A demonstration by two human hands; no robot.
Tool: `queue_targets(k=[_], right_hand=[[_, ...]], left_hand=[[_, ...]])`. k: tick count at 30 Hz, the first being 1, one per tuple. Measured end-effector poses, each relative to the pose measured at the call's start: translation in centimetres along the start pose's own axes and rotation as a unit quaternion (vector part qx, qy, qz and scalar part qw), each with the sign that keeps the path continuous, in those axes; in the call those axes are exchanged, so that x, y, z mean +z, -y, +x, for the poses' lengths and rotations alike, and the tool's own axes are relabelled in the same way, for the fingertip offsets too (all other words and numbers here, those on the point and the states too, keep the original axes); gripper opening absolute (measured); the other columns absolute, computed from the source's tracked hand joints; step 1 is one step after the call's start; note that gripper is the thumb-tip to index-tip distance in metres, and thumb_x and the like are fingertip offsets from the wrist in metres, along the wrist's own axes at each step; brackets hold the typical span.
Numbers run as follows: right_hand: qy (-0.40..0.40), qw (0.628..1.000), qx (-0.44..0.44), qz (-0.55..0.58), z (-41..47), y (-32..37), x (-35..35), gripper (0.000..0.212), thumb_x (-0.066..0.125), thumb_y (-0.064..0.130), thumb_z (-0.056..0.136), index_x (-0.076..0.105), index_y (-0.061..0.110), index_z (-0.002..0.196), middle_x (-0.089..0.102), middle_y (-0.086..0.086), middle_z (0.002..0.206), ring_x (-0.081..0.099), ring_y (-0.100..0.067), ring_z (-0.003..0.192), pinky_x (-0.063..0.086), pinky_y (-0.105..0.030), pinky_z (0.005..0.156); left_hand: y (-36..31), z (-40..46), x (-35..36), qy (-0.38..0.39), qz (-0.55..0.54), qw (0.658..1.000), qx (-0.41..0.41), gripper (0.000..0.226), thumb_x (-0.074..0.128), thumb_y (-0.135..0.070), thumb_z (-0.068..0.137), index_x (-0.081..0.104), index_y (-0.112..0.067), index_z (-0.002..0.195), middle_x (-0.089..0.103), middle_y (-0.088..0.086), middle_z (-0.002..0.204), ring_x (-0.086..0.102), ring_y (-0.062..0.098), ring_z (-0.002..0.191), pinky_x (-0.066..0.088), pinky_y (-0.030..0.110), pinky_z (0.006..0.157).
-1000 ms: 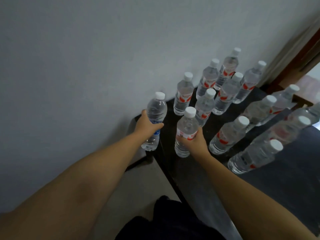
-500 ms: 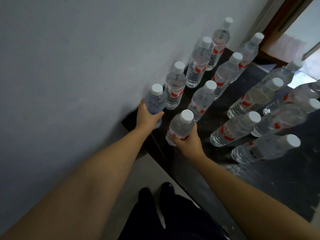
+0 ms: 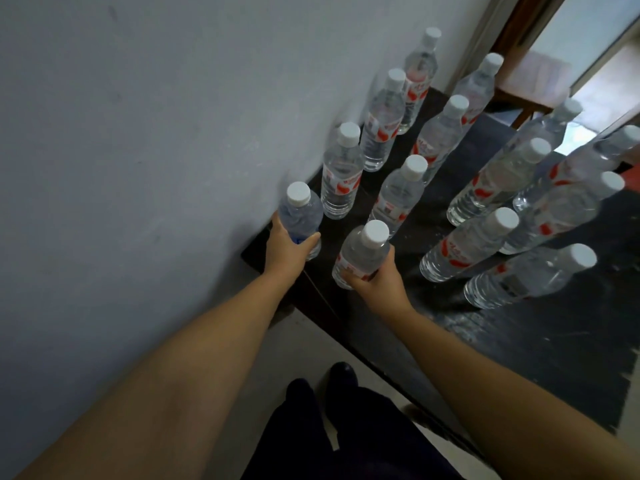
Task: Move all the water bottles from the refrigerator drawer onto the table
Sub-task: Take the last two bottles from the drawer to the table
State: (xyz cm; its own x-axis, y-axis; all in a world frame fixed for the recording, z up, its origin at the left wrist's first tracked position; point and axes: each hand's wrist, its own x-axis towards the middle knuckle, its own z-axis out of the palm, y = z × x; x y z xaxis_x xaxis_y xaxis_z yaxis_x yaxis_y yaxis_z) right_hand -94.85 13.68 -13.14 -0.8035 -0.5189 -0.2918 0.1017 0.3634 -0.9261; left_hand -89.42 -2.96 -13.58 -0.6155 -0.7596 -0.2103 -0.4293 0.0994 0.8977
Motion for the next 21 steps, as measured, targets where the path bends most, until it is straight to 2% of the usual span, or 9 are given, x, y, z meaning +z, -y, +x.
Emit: queue_targets(k=[5,9,10,11,13,15,17,19,21], right_hand=[[-0.002,1.000,0.010,-0.015,-0.1,-0.4,0.0,0.084,0.078,0.013,0.077,0.025,0.017,0.142,0.045,0.009,0.129,0.044,-0.004,0.119,0.038,-0.020,0.095],[-0.016,1.000,-0.003,-0.017,0.0,-0.4,0.2,0.076,0.078,0.008,0.076,0.029,0.018,0.134,0.046,0.006,0.126,0.047,-0.004,0.115,0.043,-0.002,0.077],[-0.014,1.000,-0.004,-0.016,0.0,-0.6,0.2,0.075,0.078,0.008,0.076,0.030,0.020,0.132,0.047,0.006,0.125,0.049,-0.005,0.114,0.044,-0.001,0.077],[-0.007,1.000,0.003,-0.014,-0.1,-1.0,0.2,0.077,0.079,0.009,0.075,0.030,0.022,0.133,0.048,0.004,0.128,0.050,-0.007,0.116,0.046,-0.005,0.083],[0.013,0.999,0.033,-0.015,-0.4,-1.9,0.0,0.091,0.082,0.017,0.072,0.025,0.025,0.142,0.045,0.000,0.139,0.049,-0.014,0.126,0.046,-0.026,0.101],[0.022,0.997,0.067,-0.034,-0.8,-2.4,-0.1,0.096,0.082,0.023,0.071,0.022,0.029,0.145,0.040,-0.004,0.145,0.044,-0.019,0.132,0.042,-0.041,0.109],[0.019,0.990,0.115,-0.080,-1.4,-2.5,-0.1,0.099,0.081,0.029,0.074,0.017,0.024,0.150,0.032,-0.009,0.151,0.038,-0.024,0.137,0.037,-0.043,0.112],[0.029,0.975,0.175,-0.136,-1.7,-2.6,-0.1,0.098,0.078,0.031,0.078,0.016,0.015,0.152,0.031,-0.013,0.153,0.038,-0.027,0.138,0.038,-0.040,0.111],[0.084,0.946,0.219,-0.225,-2.0,-2.5,0.0,0.081,0.073,0.032,0.082,0.030,0.006,0.146,0.043,-0.014,0.145,0.047,-0.027,0.130,0.042,-0.033,0.103]], left_hand=[[0.2,-0.2,-0.2,-0.002,0.009,1.000,-0.014,0.087,0.079,-0.019,0.076,0.028,-0.013,0.146,0.046,0.009,0.144,0.045,0.026,0.132,0.036,0.040,0.112],[0.3,-0.2,-0.3,0.007,0.007,1.000,-0.029,0.087,0.079,-0.020,0.076,0.026,-0.012,0.144,0.045,0.010,0.144,0.044,0.026,0.133,0.035,0.041,0.112],[0.2,-0.3,-0.3,0.013,0.004,0.999,-0.030,0.087,0.079,-0.019,0.075,0.026,-0.012,0.144,0.044,0.009,0.145,0.043,0.026,0.133,0.035,0.041,0.113],[0.2,-0.3,-0.4,0.021,0.002,0.999,-0.031,0.088,0.079,-0.017,0.075,0.025,-0.013,0.144,0.043,0.009,0.146,0.042,0.026,0.134,0.034,0.042,0.113],[0.1,-0.5,-0.8,0.037,0.002,0.999,-0.034,0.088,0.078,-0.014,0.076,0.023,-0.015,0.145,0.040,0.008,0.148,0.039,0.026,0.137,0.034,0.042,0.113],[0.0,-0.8,-1.2,0.044,0.006,0.999,-0.031,0.088,0.077,-0.013,0.077,0.022,-0.015,0.146,0.039,0.009,0.148,0.038,0.026,0.137,0.035,0.040,0.112],[-0.1,-1.4,-1.7,0.044,0.017,0.998,-0.028,0.090,0.076,-0.013,0.078,0.020,-0.014,0.148,0.037,0.009,0.149,0.038,0.026,0.137,0.034,0.037,0.110],[0.1,-2.0,-2.2,0.051,0.037,0.997,-0.046,0.094,0.076,-0.018,0.079,0.015,-0.017,0.150,0.031,0.009,0.153,0.034,0.026,0.139,0.032,0.037,0.111],[0.8,-2.6,-2.9,0.070,0.066,0.993,-0.073,0.094,0.075,-0.026,0.080,0.014,-0.018,0.151,0.029,0.009,0.154,0.033,0.027,0.140,0.032,0.040,0.113]])
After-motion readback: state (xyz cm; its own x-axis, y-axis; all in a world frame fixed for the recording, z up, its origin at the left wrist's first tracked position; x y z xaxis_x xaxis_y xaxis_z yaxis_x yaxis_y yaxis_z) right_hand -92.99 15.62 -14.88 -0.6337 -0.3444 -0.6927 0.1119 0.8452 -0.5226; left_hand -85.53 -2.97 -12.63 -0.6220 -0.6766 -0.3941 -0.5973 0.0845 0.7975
